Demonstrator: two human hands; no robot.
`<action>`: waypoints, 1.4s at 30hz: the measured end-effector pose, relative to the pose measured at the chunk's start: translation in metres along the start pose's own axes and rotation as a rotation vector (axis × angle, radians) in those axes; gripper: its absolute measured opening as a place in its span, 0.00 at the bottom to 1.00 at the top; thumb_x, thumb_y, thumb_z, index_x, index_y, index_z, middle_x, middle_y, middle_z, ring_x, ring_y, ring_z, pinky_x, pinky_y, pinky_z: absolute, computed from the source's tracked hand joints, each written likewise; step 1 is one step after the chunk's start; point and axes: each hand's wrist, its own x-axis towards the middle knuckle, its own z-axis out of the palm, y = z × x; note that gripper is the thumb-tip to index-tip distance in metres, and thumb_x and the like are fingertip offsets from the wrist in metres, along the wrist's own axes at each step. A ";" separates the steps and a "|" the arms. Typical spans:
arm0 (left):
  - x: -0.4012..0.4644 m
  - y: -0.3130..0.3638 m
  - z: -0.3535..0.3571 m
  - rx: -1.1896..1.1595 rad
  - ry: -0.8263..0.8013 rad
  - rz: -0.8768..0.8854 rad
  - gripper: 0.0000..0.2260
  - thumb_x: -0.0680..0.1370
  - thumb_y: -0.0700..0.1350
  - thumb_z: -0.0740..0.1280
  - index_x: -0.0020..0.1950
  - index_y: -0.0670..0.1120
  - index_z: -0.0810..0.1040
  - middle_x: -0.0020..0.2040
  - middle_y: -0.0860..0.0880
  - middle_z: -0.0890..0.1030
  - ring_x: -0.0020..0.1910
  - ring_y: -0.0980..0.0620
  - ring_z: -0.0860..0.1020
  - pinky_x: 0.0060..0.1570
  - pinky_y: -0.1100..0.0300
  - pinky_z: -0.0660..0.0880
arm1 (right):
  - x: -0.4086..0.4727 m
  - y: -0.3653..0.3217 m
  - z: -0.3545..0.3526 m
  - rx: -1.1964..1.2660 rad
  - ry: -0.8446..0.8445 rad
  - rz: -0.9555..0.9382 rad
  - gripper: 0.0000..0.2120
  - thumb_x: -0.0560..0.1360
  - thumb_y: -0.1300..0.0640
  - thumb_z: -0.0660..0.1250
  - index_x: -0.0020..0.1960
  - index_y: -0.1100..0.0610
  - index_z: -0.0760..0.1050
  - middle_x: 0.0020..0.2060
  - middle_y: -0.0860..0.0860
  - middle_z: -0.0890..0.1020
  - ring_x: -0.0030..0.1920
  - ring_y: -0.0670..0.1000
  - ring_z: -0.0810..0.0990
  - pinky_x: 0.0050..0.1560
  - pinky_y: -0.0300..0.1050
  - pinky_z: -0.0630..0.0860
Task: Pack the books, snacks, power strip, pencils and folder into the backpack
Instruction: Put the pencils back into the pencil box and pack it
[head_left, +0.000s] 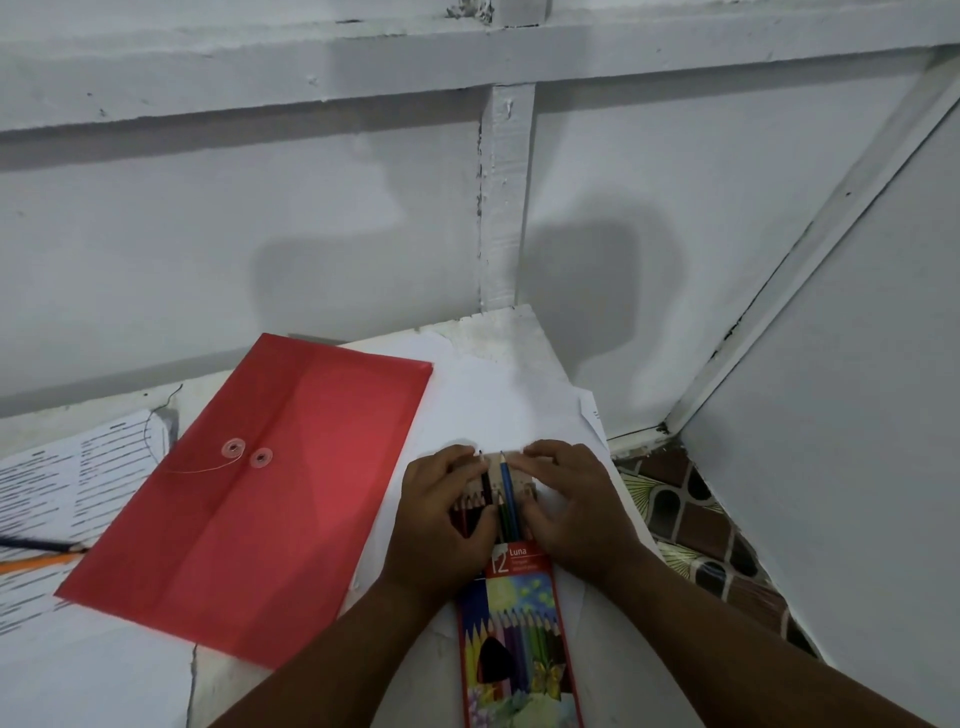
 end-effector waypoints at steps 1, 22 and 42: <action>0.000 0.000 0.000 -0.001 0.000 -0.005 0.21 0.72 0.49 0.69 0.63 0.41 0.80 0.64 0.46 0.79 0.66 0.51 0.73 0.69 0.66 0.66 | 0.000 0.000 0.000 -0.005 -0.007 -0.002 0.18 0.73 0.50 0.65 0.61 0.52 0.81 0.57 0.48 0.80 0.57 0.45 0.73 0.58 0.40 0.72; 0.001 -0.002 0.001 0.018 0.007 0.036 0.13 0.72 0.48 0.71 0.53 0.46 0.84 0.60 0.47 0.80 0.64 0.51 0.73 0.68 0.66 0.65 | 0.000 0.002 0.002 -0.007 -0.020 -0.004 0.11 0.73 0.49 0.66 0.52 0.48 0.83 0.55 0.45 0.79 0.56 0.46 0.74 0.55 0.47 0.74; 0.001 0.015 0.001 0.168 -0.034 -0.064 0.13 0.78 0.48 0.61 0.55 0.44 0.83 0.58 0.48 0.80 0.59 0.53 0.74 0.62 0.63 0.68 | 0.001 0.003 0.002 0.027 0.056 -0.036 0.11 0.73 0.51 0.63 0.46 0.56 0.81 0.46 0.48 0.82 0.49 0.45 0.78 0.54 0.34 0.73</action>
